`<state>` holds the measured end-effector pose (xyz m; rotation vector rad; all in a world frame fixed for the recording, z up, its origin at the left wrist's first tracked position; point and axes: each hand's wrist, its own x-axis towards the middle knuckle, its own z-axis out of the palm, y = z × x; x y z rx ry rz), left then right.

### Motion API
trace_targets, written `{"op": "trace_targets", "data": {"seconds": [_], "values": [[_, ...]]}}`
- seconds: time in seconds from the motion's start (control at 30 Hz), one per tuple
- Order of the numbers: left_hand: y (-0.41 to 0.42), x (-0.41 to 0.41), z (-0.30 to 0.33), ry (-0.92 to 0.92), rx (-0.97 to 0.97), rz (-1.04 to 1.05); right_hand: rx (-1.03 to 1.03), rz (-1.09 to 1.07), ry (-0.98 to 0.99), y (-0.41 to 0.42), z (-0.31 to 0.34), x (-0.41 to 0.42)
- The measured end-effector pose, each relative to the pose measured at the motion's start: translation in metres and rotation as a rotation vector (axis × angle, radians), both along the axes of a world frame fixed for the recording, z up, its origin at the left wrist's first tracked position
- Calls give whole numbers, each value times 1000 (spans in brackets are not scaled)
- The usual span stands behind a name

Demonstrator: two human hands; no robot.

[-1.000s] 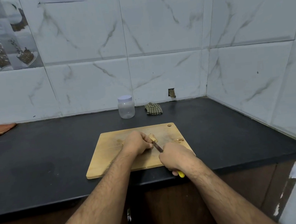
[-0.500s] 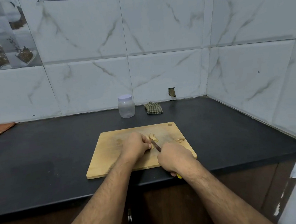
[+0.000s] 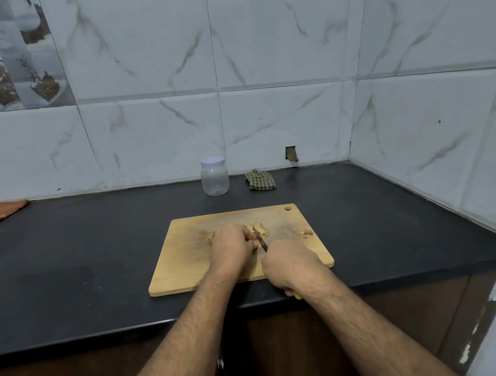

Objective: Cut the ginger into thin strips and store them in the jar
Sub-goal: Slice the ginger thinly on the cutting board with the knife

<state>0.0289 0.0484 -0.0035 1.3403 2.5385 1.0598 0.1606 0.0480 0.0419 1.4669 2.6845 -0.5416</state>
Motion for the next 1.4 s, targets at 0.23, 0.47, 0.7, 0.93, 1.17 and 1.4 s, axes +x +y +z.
{"op": "trace_targets", "data": {"seconds": [0.23,0.47,0.7,0.93,1.17,1.4], "values": [[-1,5,-4,1,31,16,-55,-35,27,2,0,-8],[-3,7,-8,25,71,40,-93,-3,-30,-6,-4,9],[-5,8,-7,29,71,41,-37,-52,-57,-10,-4,17],[-5,7,-9,20,60,37,-6,-59,-32,-7,-3,11],[-3,5,-10,30,59,31,16,-54,51,-6,-4,8],[-2,4,-11,46,35,30,44,-9,59,-9,-4,6]]}}
